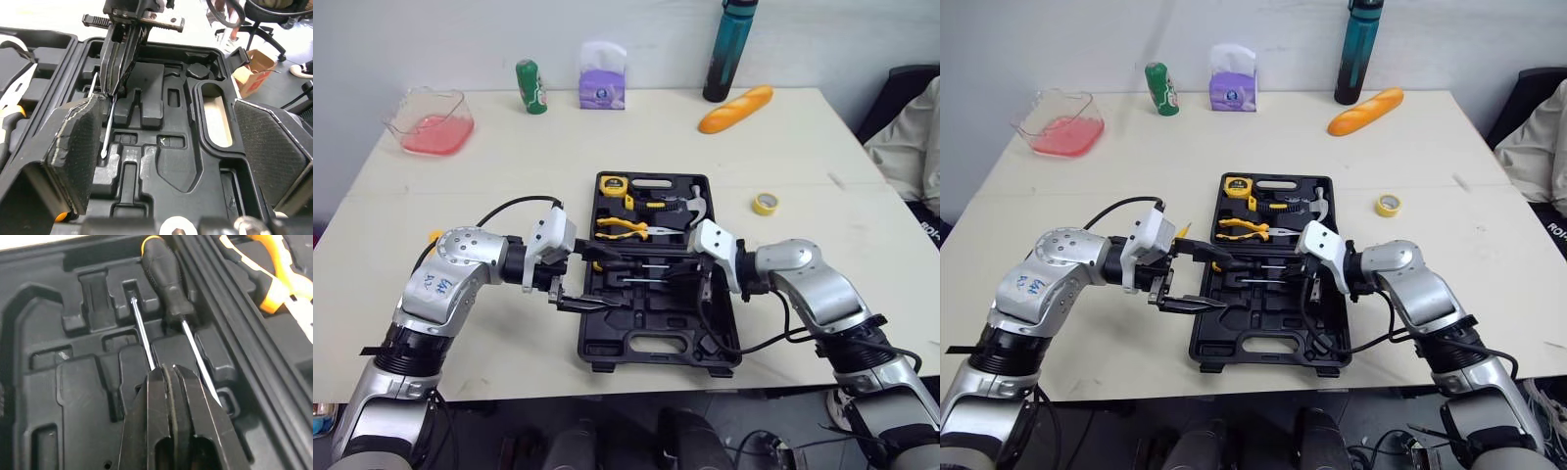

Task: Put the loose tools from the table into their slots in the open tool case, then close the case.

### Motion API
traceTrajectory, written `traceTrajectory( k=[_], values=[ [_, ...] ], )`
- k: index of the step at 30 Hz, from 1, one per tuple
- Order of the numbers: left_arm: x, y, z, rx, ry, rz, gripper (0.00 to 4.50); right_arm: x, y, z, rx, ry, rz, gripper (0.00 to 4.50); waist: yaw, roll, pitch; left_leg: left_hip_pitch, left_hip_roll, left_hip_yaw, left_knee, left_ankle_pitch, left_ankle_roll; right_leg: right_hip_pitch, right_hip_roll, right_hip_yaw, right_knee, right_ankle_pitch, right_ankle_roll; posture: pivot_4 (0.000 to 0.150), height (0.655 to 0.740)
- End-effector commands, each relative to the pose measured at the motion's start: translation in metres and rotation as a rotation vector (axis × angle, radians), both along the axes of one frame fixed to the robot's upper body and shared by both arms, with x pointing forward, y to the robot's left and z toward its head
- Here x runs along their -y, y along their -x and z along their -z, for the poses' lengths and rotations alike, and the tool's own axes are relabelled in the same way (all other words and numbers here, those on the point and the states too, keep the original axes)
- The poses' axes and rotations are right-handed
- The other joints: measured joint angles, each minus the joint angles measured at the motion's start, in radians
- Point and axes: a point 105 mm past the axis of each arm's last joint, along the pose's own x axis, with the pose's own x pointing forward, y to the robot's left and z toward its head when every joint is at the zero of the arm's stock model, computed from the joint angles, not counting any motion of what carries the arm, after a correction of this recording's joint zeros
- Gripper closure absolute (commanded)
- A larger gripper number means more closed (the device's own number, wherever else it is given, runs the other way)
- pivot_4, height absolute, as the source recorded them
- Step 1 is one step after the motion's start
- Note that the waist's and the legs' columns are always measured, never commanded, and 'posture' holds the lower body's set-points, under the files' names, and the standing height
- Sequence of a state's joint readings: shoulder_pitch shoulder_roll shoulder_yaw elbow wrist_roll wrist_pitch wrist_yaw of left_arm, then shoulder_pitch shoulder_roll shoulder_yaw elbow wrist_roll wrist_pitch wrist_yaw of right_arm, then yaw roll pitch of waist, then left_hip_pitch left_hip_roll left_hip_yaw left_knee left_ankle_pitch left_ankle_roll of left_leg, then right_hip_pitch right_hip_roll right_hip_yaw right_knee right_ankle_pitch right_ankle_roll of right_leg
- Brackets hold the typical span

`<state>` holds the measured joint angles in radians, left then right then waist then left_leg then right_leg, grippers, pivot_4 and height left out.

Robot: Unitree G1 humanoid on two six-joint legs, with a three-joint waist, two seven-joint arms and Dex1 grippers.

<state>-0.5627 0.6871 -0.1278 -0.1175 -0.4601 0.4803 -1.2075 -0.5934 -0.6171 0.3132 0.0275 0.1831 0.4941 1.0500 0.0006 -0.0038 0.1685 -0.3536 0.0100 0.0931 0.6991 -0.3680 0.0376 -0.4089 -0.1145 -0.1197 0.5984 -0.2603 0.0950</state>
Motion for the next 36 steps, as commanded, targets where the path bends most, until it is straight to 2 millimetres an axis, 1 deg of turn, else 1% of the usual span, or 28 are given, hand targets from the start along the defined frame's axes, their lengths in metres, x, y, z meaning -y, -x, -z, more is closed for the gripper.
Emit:
traceTrajectory(
  k=[1,3,5,6,7,9,10,11,12,13,14,15,16,18,19,20,21,23,25,26,28,31,33,35,36],
  values=[
    [0.000,-0.001,-0.006,0.044,0.005,-0.005,0.00,0.022,0.010,0.065,-0.174,0.147,0.099,4.46,-0.001,-0.001,-0.003,0.004,0.001,-0.001,0.000,-0.002,0.000,0.004,-0.001,0.001,-0.002,0.000,0.000,0.150,0.7394],
    [-0.003,-0.002,-0.005,0.039,0.014,-0.028,0.00,0.015,0.012,0.050,-0.134,0.071,0.063,4.46,0.000,-0.001,-0.003,0.009,0.002,-0.004,0.000,-0.003,-0.001,0.012,-0.004,0.004,-0.005,0.000,-0.001,0.150,0.7394],
    [-0.006,-0.004,-0.004,0.037,0.038,-0.066,0.00,0.008,0.012,0.028,-0.085,-0.031,0.037,4.46,-0.001,-0.001,-0.002,0.014,0.003,-0.005,-0.001,-0.006,-0.002,0.016,-0.008,0.003,-0.005,-0.002,-0.003,0.150,0.7394],
    [-0.009,-0.006,-0.003,0.033,0.054,-0.103,0.00,0.006,0.012,0.013,-0.047,-0.091,0.039,4.46,-0.002,0.001,-0.002,0.014,0.003,-0.005,-0.002,-0.007,-0.003,0.016,-0.009,0.003,-0.005,-0.002,-0.003,0.150,0.7394],
    [-0.013,-0.007,-0.001,0.029,0.064,-0.136,0.00,0.008,0.011,0.001,-0.021,-0.134,0.053,4.46,-0.003,0.002,-0.001,0.013,0.003,-0.005,-0.003,-0.007,-0.003,0.015,-0.009,0.002,-0.005,-0.002,-0.003,0.150,0.7394],
    [-0.029,-0.007,0.003,0.014,0.091,-0.238,0.00,0.025,0.008,-0.026,0.049,-0.203,0.120,4.46,-0.004,0.006,0.002,0.010,0.003,-0.004,-0.003,-0.007,-0.003,0.011,-0.009,0.002,-0.005,-0.002,-0.004,0.150,0.7394],
    [-0.041,-0.006,0.004,-0.003,0.118,-0.307,0.00,0.040,0.007,-0.039,0.076,-0.232,0.178,4.46,-0.003,0.006,0.002,0.004,0.003,-0.004,-0.002,-0.007,-0.002,0.005,-0.009,0.001,-0.004,-0.002,-0.003,0.150,0.7394],
    [-0.051,-0.003,0.004,-0.021,0.143,-0.366,0.00,0.055,0.008,-0.047,0.089,-0.249,0.230,4.46,-0.003,0.007,0.003,-0.002,0.003,-0.003,0.000,-0.006,-0.002,-0.001,-0.009,0.002,-0.001,-0.002,-0.003,0.150,0.7394],
    [-0.065,0.001,0.005,-0.040,0.167,-0.436,0.00,0.074,0.010,-0.054,0.097,-0.258,0.287,4.17,-0.002,0.008,0.004,-0.006,0.002,-0.002,0.001,-0.006,-0.001,-0.006,-0.009,0.002,-0.001,-0.002,-0.003,0.150,0.7394],
    [-0.076,0.005,0.005,-0.056,0.183,-0.491,0.00,0.090,0.012,-0.058,0.094,-0.262,0.334,3.84,-0.002,0.009,0.005,-0.007,0.002,-0.002,0.001,-0.006,-0.001,-0.006,-0.009,0.002,-0.001,-0.002,-0.003,0.150,0.7394],
    [-0.091,0.010,0.007,-0.074,0.200,-0.563,0.00,0.109,0.016,-0.062,0.094,-0.261,0.389,3.60,-0.001,0.009,0.005,-0.007,0.002,-0.001,0.000,-0.006,0.000,-0.006,-0.008,0.001,-0.002,-0.002,-0.003,0.150,0.7394],
    [-0.108,0.015,0.009,-0.087,0.213,-0.640,0.00,0.129,0.019,-0.064,0.096,-0.254,0.447,3.19,-0.001,0.009,0.005,-0.007,0.002,-0.002,0.000,-0.006,0.000,-0.006,-0.007,0.001,-0.002,-0.002,-0.003,0.150,0.7394],
    [-0.124,0.020,0.011,-0.103,0.226,-0.716,0.00,0.148,0.023,-0.066,0.101,-0.244,0.504,2.68,-0.001,0.009,0.005,-0.007,0.003,-0.001,0.000,-0.006,0.000,-0.006,-0.006,0.001,-0.003,-0.002,-0.003,0.150,0.7394],
    [-0.170,0.038,0.019,-0.127,0.231,-0.910,0.00,0.194,0.033,-0.070,0.118,-0.210,0.652,1.66,-0.002,0.009,0.006,-0.005,0.004,-0.001,-0.001,-0.006,-0.001,-0.004,-0.005,0.002,-0.005,-0.002,-0.003,0.150,0.7394],
    [-0.189,0.048,0.023,-0.132,0.223,-0.996,0.00,0.213,0.039,-0.071,0.123,-0.201,0.713,1.17,-0.002,0.008,0.006,-0.004,0.005,-0.001,-0.001,-0.006,-0.001,-0.003,-0.005,0.002,-0.004,-0.002,-0.003,0.150,0.7394],
    [-0.208,0.059,0.025,-0.134,0.225,-1.082,0.00,0.231,0.045,-0.073,0.131,-0.190,0.772,0.54,-0.002,0.008,0.006,-0.003,0.005,0.000,-0.001,-0.007,0.000,-0.003,-0.006,0.003,-0.005,-0.002,-0.003,0.150,0.7394],
    [-0.224,0.068,0.024,-0.135,0.236,-1.152,0.00,0.246,0.051,-0.074,0.138,-0.176,0.820,0.12,-0.002,0.008,0.006,-0.002,0.005,0.001,-0.001,-0.008,0.000,-0.003,-0.006,0.004,-0.007,-0.002,-0.003,0.150,0.7394],
    [-0.252,0.084,0.023,-0.122,0.239,-1.269,0.00,0.272,0.061,-0.075,0.153,-0.153,0.905,0.05,-0.003,0.008,0.006,0.000,0.005,0.002,-0.001,-0.010,0.000,-0.003,-0.007,0.005,-0.007,-0.002,-0.004,0.150,0.7394],
    [-0.277,0.094,0.027,-0.103,0.196,-1.373,0.00,0.288,0.066,-0.075,0.162,-0.157,0.960,0.05,-0.002,0.009,0.006,0.001,0.005,0.002,-0.001,-0.013,-0.003,-0.003,-0.009,0.006,-0.006,-0.003,-0.005,0.150,0.7394],
    [-0.289,0.098,0.030,-0.092,0.164,-1.422,0.00,0.294,0.067,-0.075,0.168,-0.158,0.982,0.05,-0.002,0.009,0.006,0.001,0.005,0.002,-0.001,-0.014,-0.005,-0.004,-0.010,0.006,-0.005,-0.003,-0.005,0.150,0.7394],
    [-0.300,0.104,0.033,-0.079,0.122,-1.455,0.00,0.301,0.066,-0.074,0.181,-0.152,1.006,0.05,-0.003,0.009,0.006,0.001,0.005,0.002,-0.002,-0.014,-0.006,-0.005,-0.010,0.006,-0.004,-0.004,-0.007,0.150,0.7394],
    [-0.299,0.106,0.034,-0.086,0.115,-1.432,0.00,0.301,0.063,-0.073,0.192,-0.148,1.009,0.05,-0.006,0.010,0.006,0.000,0.004,0.003,-0.005,-0.015,-0.007,-0.007,-0.011,0.006,-0.004,-0.005,-0.009,0.150,0.7394],
    [-0.297,0.105,0.033,-0.088,0.113,-1.420,0.00,0.297,0.059,-0.075,0.203,-0.148,0.996,0.05,-0.006,0.010,0.006,0.000,0.004,0.003,-0.006,-0.015,-0.007,-0.008,-0.011,0.006,-0.004,-0.006,-0.010,0.150,0.7394],
    [-0.294,0.099,0.031,-0.082,0.134,-1.418,0.00,0.287,0.056,-0.078,0.213,-0.161,0.964,0.05,-0.006,0.011,0.006,0.000,0.005,0.003,-0.006,-0.015,-0.008,-0.009,-0.011,0.006,-0.003,-0.006,-0.010,0.150,0.7394],
    [-0.289,0.095,0.030,-0.089,0.144,-1.408,0.00,0.280,0.054,-0.080,0.216,-0.164,0.940,0.05,-0.006,0.011,0.007,0.000,0.005,0.003,-0.007,-0.014,-0.008,-0.009,-0.011,0.006,-0.003,-0.006,-0.010,0.150,0.7394]
  ],
)
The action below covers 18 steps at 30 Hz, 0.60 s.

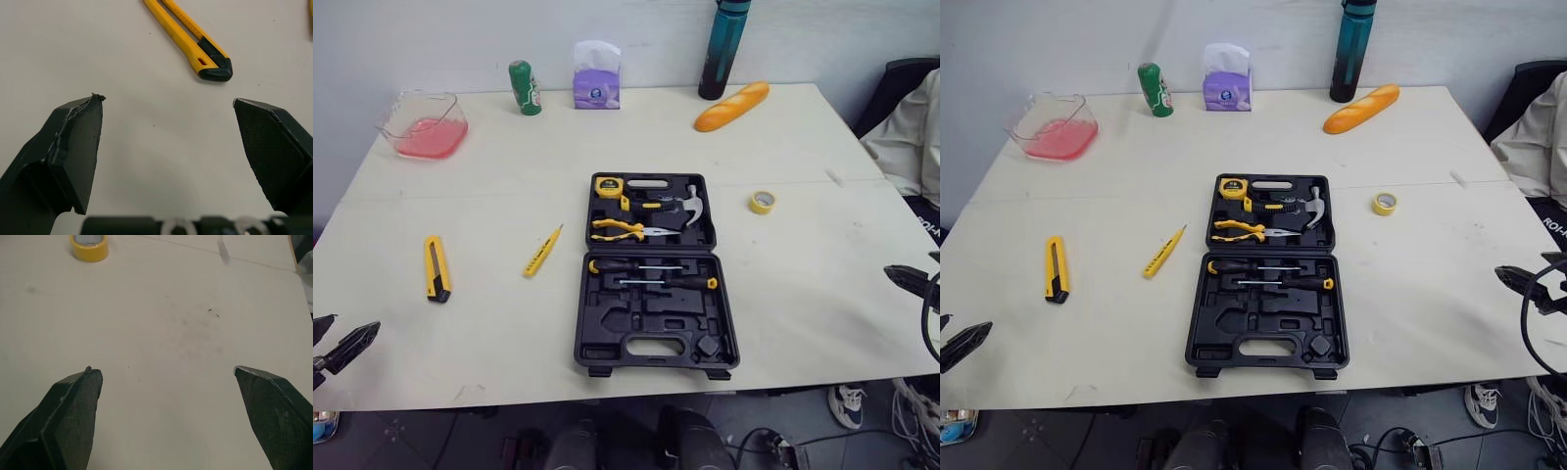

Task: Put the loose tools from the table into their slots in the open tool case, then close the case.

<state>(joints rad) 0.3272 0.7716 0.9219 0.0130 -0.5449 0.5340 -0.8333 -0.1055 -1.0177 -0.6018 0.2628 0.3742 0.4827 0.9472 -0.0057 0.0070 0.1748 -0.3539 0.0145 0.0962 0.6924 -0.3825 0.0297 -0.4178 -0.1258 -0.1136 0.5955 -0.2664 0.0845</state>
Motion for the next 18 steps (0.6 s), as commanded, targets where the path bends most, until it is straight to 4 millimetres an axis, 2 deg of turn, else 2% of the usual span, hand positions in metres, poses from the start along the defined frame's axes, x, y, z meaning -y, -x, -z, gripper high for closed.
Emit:
traceTrajectory(
  k=[1,3,4,6,7,10,12,15,18],
  values=[
    [0.016,-0.013,-0.013,0.030,-0.003,0.049,0.00,-0.024,-0.006,-0.020,0.062,0.030,-0.083,0.05,0.001,0.001,0.001,0.000,0.000,0.000,0.000,0.000,0.000,0.000,0.000,0.000,0.000,0.000,0.000,0.150,0.7394],
    [0.043,-0.025,-0.013,0.016,0.001,0.125,0.00,-0.051,-0.009,-0.025,0.072,0.024,-0.166,0.05,0.003,0.002,0.001,0.000,0.000,0.000,0.000,0.001,-0.001,0.000,0.000,0.000,0.001,0.000,0.000,0.150,0.7394],
    [0.059,-0.034,-0.012,0.002,-0.010,0.155,0.00,-0.071,-0.011,-0.029,0.079,0.012,-0.232,0.05,0.005,0.002,0.001,0.000,0.000,0.000,0.000,0.001,-0.001,0.000,-0.001,0.000,0.002,0.000,0.000,0.150,0.7394],
    [0.076,-0.045,-0.012,-0.018,-0.036,0.171,0.00,-0.097,-0.012,-0.032,0.084,-0.005,-0.314,0.05,0.005,0.002,0.001,0.001,0.000,0.000,0.000,0.001,-0.001,0.001,-0.001,0.000,0.003,0.000,0.000,0.150,0.7394],
    [0.089,-0.053,-0.013,-0.013,-0.007,0.178,0.00,-0.119,-0.012,-0.035,0.089,-0.021,-0.382,0.05,0.005,0.002,0.001,0.001,0.000,0.000,0.000,0.002,-0.002,0.001,-0.001,0.000,0.003,0.000,0.000,0.150,0.7394],
    [0.115,-0.071,-0.012,-0.037,0.037,0.183,0.00,-0.168,-0.007,-0.040,0.092,-0.049,-0.546,0.05,0.005,0.002,0.001,0.001,0.000,-0.001,0.000,0.002,-0.002,0.000,0.000,0.000,0.005,0.000,0.000,0.150,0.7394],
    [0.131,-0.085,-0.008,-0.067,0.049,0.193,0.00,-0.202,-0.003,-0.043,0.099,-0.060,-0.678,0.05,0.005,0.002,0.001,0.000,0.000,-0.001,0.000,0.005,0.003,0.000,0.001,0.000,0.008,0.000,0.000,0.150,0.7394],
    [0.145,-0.104,-0.007,-0.094,0.063,0.207,0.00,-0.238,0.001,-0.049,0.122,-0.066,-0.810,0.05,0.005,-0.001,0.003,0.000,0.000,0.000,0.000,0.006,0.002,0.000,0.003,0.000,0.008,0.000,0.001,0.150,0.7394],
    [0.155,-0.124,-0.008,-0.100,0.090,0.217,0.00,-0.261,0.000,-0.055,0.147,-0.068,-0.892,0.05,0.005,-0.002,0.003,0.000,0.000,0.000,0.001,0.007,0.002,0.000,0.005,0.000,0.009,0.000,0.001,0.150,0.7394]
  ],
)
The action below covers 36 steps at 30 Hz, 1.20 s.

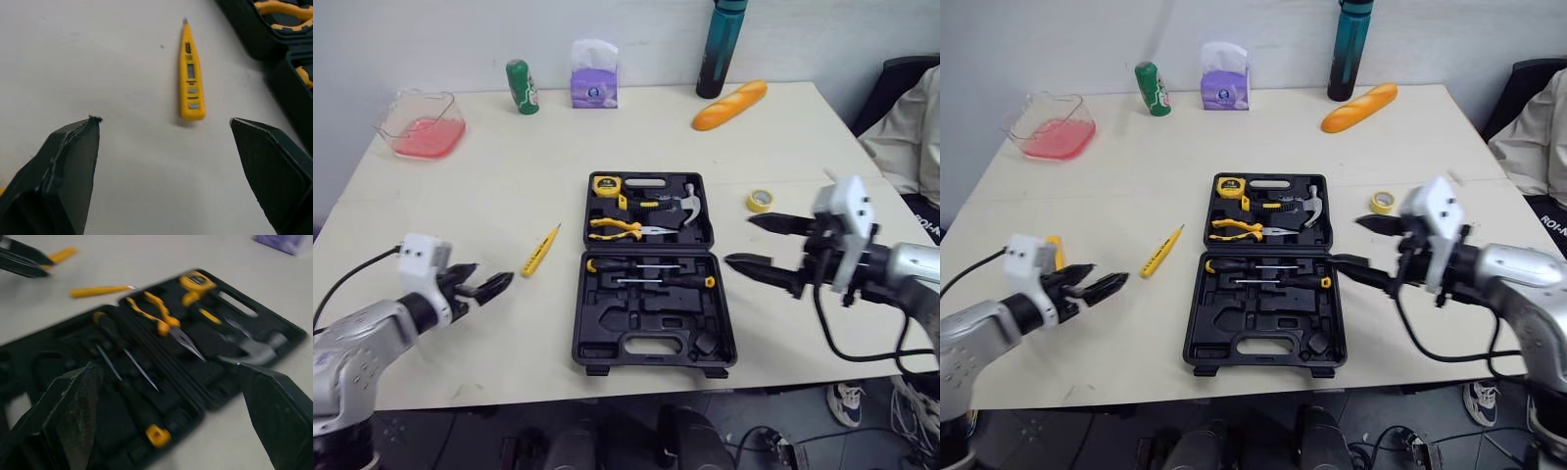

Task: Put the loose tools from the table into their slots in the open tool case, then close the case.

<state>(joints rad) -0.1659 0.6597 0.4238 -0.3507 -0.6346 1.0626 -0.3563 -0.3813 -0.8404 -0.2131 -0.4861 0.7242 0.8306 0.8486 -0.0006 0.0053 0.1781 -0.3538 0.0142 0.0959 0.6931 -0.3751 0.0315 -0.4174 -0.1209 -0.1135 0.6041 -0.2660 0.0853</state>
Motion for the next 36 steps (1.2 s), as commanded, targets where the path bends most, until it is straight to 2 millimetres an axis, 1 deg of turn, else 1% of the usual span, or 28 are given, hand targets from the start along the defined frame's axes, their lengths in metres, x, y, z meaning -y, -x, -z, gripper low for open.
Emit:
traceTrajectory(
  k=[1,3,5,7,10,14,17,20,22,23,24,26,28,30,32,34,36],
  values=[
    [0.007,-0.019,-0.002,-0.011,0.009,-0.004,0.00,-0.026,0.003,-0.012,0.056,-0.005,-0.098,0.05,0.002,-0.001,0.000,0.000,0.000,0.000,0.000,0.001,-0.001,0.000,0.001,0.000,0.000,0.000,0.000,0.150,0.7394],
    [0.014,-0.030,0.001,-0.032,0.002,0.019,0.00,-0.038,0.002,-0.015,0.073,-0.010,-0.140,0.05,0.003,-0.001,0.001,-0.001,0.000,0.000,0.000,0.002,-0.001,0.000,0.005,0.000,0.000,0.000,0.000,0.150,0.7394],
    [0.018,-0.042,0.007,-0.046,-0.047,0.024,0.00,-0.046,-0.002,-0.016,0.087,-0.014,-0.157,0.05,0.002,-0.002,0.001,-0.001,0.000,0.000,0.000,0.002,-0.001,0.000,0.006,0.000,0.000,0.000,0.000,0.150,0.7394],
    [0.027,-0.053,0.012,-0.031,-0.125,0.061,0.00,-0.054,-0.003,-0.017,0.104,-0.021,-0.176,0.05,0.002,-0.002,0.001,-0.001,0.000,0.000,0.000,0.002,-0.001,0.000,0.006,0.000,0.000,0.000,0.000,0.150,0.7394],
    [0.042,-0.060,0.017,-0.031,-0.117,0.109,0.00,-0.062,-0.003,-0.016,0.114,-0.027,-0.192,0.05,0.005,-0.003,0.001,-0.001,0.000,0.001,0.001,0.003,0.000,0.000,0.007,-0.001,0.000,0.000,0.000,0.150,0.7394],
    [0.049,-0.062,0.029,-0.057,-0.175,0.134,0.00,-0.066,-0.003,-0.012,0.114,-0.025,-0.194,0.05,0.007,-0.003,0.001,-0.001,0.000,0.001,0.002,0.003,0.000,0.000,0.006,0.000,0.001,0.000,0.000,0.150,0.7394],
    [0.054,-0.056,0.032,-0.084,-0.162,0.166,0.87,-0.066,-0.001,-0.006,0.105,-0.016,-0.192,0.00,0.011,-0.003,0.001,-0.001,0.000,0.000,0.004,0.003,0.000,0.000,0.005,0.000,0.002,0.000,0.000,0.150,0.7394],
    [0.051,-0.055,0.029,-0.085,-0.157,0.170,2.22,-0.065,-0.001,-0.004,0.104,-0.012,-0.177,0.00,0.016,-0.003,0.001,-0.001,0.000,0.000,0.004,0.003,0.000,0.000,0.005,0.000,0.002,0.000,0.000,0.150,0.7394],
    [0.049,-0.055,0.023,-0.073,-0.159,0.173,3.13,-0.064,0.000,-0.003,0.105,-0.014,-0.173,0.00,0.016,-0.003,0.001,-0.001,0.000,0.000,0.004,0.003,0.000,0.000,0.004,0.000,0.002,0.000,0.000,0.150,0.7394],
    [0.047,-0.055,0.016,-0.060,-0.161,0.179,3.61,-0.064,0.000,-0.003,0.106,-0.014,-0.169,0.00,0.016,-0.003,0.001,-0.001,0.000,0.000,0.004,0.003,0.000,0.000,0.004,0.000,0.002,0.000,0.000,0.150,0.7394],
    [0.044,-0.054,0.009,-0.045,-0.165,0.188,3.97,-0.063,0.000,-0.003,0.106,-0.014,-0.165,0.00,0.015,-0.003,0.001,-0.001,0.000,0.000,0.004,0.003,0.000,0.000,0.004,0.000,0.002,0.000,0.000,0.150,0.7394],
    [0.039,-0.052,-0.006,-0.013,-0.198,0.227,3.97,-0.062,0.000,-0.002,0.105,-0.014,-0.158,0.00,0.013,-0.003,0.001,-0.001,0.001,0.000,0.004,0.003,0.000,0.000,0.004,0.000,0.002,0.000,0.000,0.150,0.7394],
    [0.043,-0.046,-0.024,0.041,-0.253,0.326,3.97,-0.061,0.000,0.000,0.098,-0.008,-0.152,0.00,0.008,-0.005,0.002,-0.002,0.002,0.000,0.004,0.002,-0.001,-0.001,0.004,0.000,0.002,0.000,0.000,0.150,0.7394],
    [0.057,-0.037,-0.043,0.109,-0.308,0.483,3.97,-0.058,0.002,0.004,0.083,-0.001,-0.146,0.00,0.007,-0.006,0.002,-0.003,0.003,0.000,0.003,0.003,-0.002,-0.002,0.004,0.000,0.002,0.000,-0.001,0.150,0.7394],
    [0.074,-0.025,-0.055,0.135,-0.358,0.641,3.97,-0.052,0.007,0.008,0.059,0.008,-0.141,0.00,0.011,-0.006,0.003,-0.006,0.002,0.000,0.004,0.003,-0.002,-0.005,0.004,-0.001,0.002,-0.001,-0.001,0.150,0.7394],
    [0.090,-0.016,-0.060,0.137,-0.419,0.786,3.97,-0.044,0.012,0.015,0.025,0.027,-0.133,0.00,0.020,-0.006,0.002,-0.011,0.001,0.000,0.005,0.003,-0.001,-0.009,0.005,-0.001,0.003,0.000,-0.001,0.150,0.7394],
    [0.103,-0.010,-0.059,0.135,-0.467,0.897,3.97,-0.037,0.017,0.022,-0.005,0.050,-0.122,0.00,0.022,-0.005,0.002,-0.014,0.000,0.000,0.006,0.003,0.000,-0.012,0.006,-0.001,0.003,0.000,0.000,0.150,0.7394]
  ],
)
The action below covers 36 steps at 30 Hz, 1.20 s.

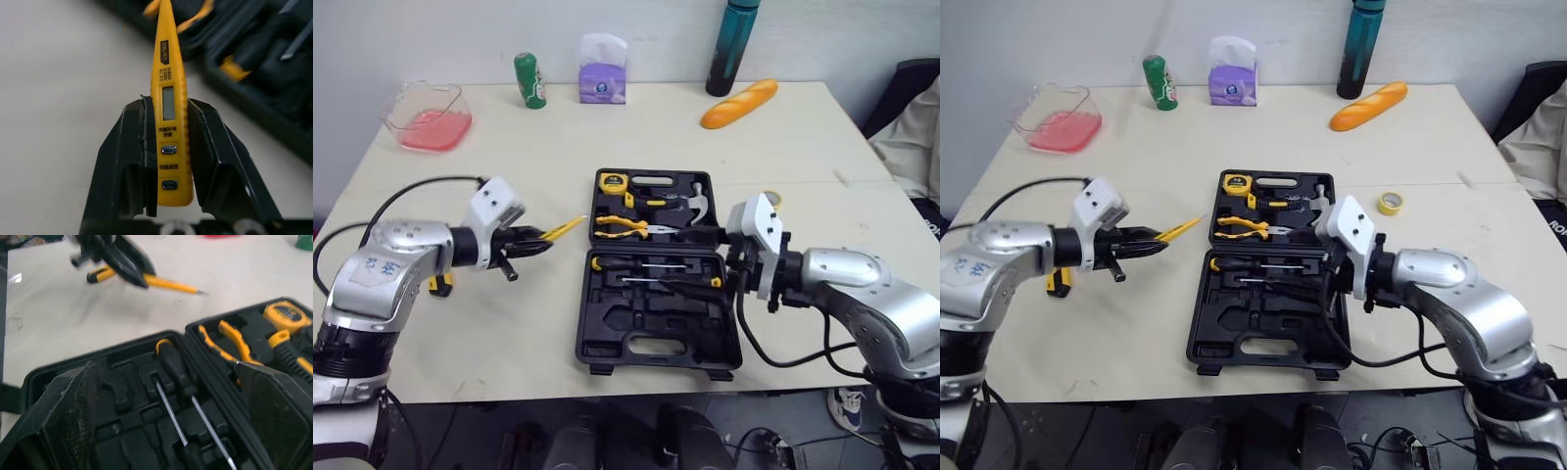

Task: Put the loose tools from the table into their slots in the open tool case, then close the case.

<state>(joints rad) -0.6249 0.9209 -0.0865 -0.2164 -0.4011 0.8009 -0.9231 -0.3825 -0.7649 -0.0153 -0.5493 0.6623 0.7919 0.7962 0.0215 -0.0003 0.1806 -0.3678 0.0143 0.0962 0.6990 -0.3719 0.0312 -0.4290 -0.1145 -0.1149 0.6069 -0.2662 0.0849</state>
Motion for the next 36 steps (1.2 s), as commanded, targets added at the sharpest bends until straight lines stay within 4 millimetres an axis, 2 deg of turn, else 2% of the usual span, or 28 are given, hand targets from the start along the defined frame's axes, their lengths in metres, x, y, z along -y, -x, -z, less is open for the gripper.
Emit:
traceTrajectory(
  k=[1,5,12,21,31,36],
  values=[
    [0.024,0.013,0.003,-0.001,-0.090,0.203,3.97,0.009,0.012,-0.003,0.011,0.022,-0.005,0.00,0.001,0.000,0.000,0.000,0.000,0.000,0.000,0.000,0.000,0.000,0.001,-0.001,0.000,0.000,0.000,0.150,0.7394],
    [0.051,0.018,0.015,-0.024,-0.155,0.359,3.97,0.022,0.021,0.008,-0.030,0.054,0.039,0.00,0.004,-0.001,0.001,0.000,0.000,0.001,0.000,0.001,0.001,0.000,0.002,-0.006,0.001,0.000,0.001,0.150,0.7394],
    [0.078,0.009,0.037,-0.009,-0.209,0.453,3.97,0.029,0.023,0.017,-0.054,0.040,0.113,0.00,0.004,-0.001,0.001,0.000,-0.001,0.002,0.001,0.002,0.003,0.000,0.002,-0.005,0.002,0.001,0.002,0.150,0.7394],
    [0.081,-0.001,0.046,0.039,-0.271,0.494,3.97,0.032,0.027,0.019,-0.060,0.044,0.137,0.00,0.005,-0.002,0.001,-0.001,-0.001,0.001,0.002,0.003,0.003,0.000,0.002,-0.006,0.002,0.002,0.003,0.150,0.7394],
    [0.087,-0.001,0.053,0.013,-0.264,0.507,3.97,0.036,0.023,0.020,-0.053,0.050,0.162,0.00,0.005,-0.002,0.001,-0.001,-0.002,0.000,0.002,0.003,0.004,0.000,0.002,-0.006,0.001,0.002,0.004,0.150,0.7394],
    [0.088,0.008,0.036,-0.050,-0.158,0.512,1.57,0.035,0.025,0.021,-0.061,0.052,0.155,0.00,0.005,-0.002,0.001,-0.001,-0.002,0.000,0.003,0.003,0.004,0.000,0.002,-0.006,0.002,0.002,0.004,0.150,0.7394]
  ],
)
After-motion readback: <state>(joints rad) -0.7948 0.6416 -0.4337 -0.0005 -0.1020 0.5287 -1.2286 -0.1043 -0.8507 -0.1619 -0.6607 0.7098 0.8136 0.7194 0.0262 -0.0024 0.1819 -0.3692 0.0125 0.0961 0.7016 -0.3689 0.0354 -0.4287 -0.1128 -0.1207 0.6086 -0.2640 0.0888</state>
